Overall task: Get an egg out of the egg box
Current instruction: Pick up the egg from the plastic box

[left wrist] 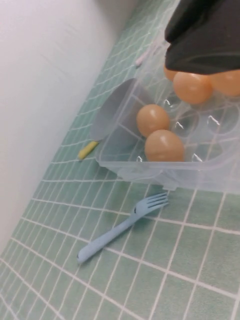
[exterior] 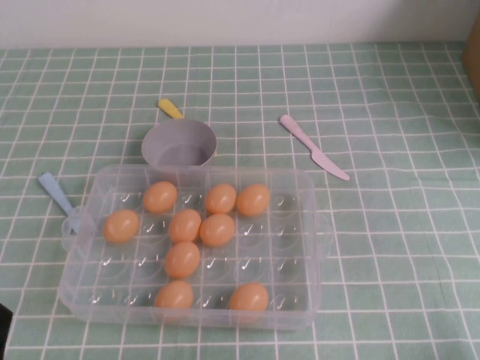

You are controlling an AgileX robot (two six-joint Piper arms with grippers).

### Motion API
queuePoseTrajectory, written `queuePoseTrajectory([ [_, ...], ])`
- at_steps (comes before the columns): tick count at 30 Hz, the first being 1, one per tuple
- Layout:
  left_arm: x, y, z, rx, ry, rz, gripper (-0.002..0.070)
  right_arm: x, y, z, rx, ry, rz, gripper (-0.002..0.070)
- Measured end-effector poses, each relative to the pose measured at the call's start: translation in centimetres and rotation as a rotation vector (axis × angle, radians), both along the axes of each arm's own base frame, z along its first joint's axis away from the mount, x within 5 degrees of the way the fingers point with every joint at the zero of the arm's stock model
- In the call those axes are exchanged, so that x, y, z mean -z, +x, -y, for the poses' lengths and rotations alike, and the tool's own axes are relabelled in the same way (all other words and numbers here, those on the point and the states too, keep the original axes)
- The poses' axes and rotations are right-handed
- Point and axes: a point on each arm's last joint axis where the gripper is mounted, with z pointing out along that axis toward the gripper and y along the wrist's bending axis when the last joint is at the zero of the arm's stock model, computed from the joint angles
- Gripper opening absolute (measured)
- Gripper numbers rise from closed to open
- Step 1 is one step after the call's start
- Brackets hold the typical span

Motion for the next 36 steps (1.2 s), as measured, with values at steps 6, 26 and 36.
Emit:
queuePoseTrajectory([
  [6,-0.4,0.1,-0.2,-0.028,-0.048,0.039,-0.0004,0.0,0.0,0.0,0.0,0.0,0.0,-0.0018],
  [26,-9.1,6.5,2.7,0.416,0.33,-0.495,-0.0004,0.0,0.0,0.0,0.0,0.0,0.0,-0.0018],
  [36,-11.1,13.4,3.2,0.556,0.488,-0.663,-0.0004,0.0,0.0,0.0,0.0,0.0,0.0,-0.0018],
])
